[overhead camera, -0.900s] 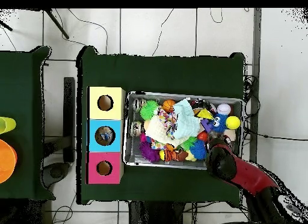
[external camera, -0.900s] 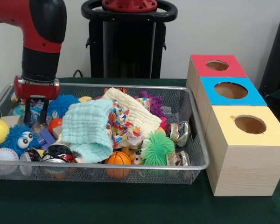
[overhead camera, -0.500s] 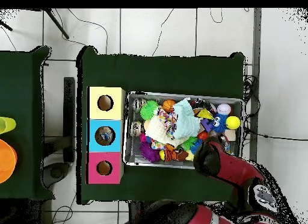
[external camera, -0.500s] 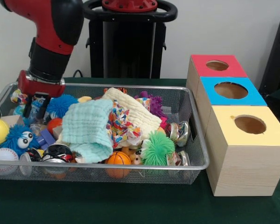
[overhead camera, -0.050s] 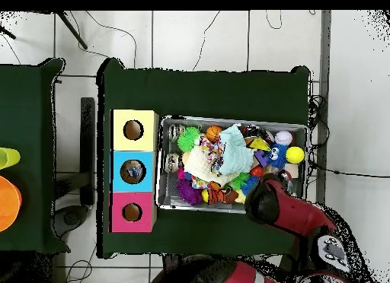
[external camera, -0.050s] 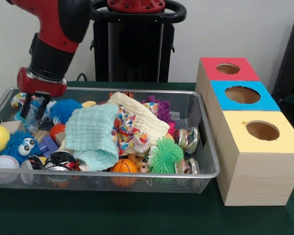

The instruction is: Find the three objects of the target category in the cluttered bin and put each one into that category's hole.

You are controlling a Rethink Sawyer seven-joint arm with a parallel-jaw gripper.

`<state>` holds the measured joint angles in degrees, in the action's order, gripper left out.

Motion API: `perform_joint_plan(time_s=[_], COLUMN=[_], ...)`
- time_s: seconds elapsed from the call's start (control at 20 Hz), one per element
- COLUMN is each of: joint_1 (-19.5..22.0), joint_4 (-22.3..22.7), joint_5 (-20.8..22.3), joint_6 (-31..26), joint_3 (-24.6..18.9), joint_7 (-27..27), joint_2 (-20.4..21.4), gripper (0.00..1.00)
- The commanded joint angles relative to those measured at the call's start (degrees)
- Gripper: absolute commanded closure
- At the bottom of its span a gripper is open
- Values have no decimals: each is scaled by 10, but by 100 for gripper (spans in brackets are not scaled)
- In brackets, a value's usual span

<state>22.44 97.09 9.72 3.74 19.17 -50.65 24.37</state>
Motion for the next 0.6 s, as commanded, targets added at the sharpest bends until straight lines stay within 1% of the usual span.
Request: perform_joint_plan(time_s=[0.05,0.1,0.2,0.3,0.6], joint_1=[10,5,6,0,-20], joint_4=[20,24,42,54,81], joint_5=[18,14,10,3,-15], joint_6=[-65,-75,-99,-120,-174], joint_3=[-12,-9,-22,-25,-37], joint_7=[-94,-96,-95,-98,-116], joint_2=[32,38,62,80,113], gripper=[100,100,100,100,100])
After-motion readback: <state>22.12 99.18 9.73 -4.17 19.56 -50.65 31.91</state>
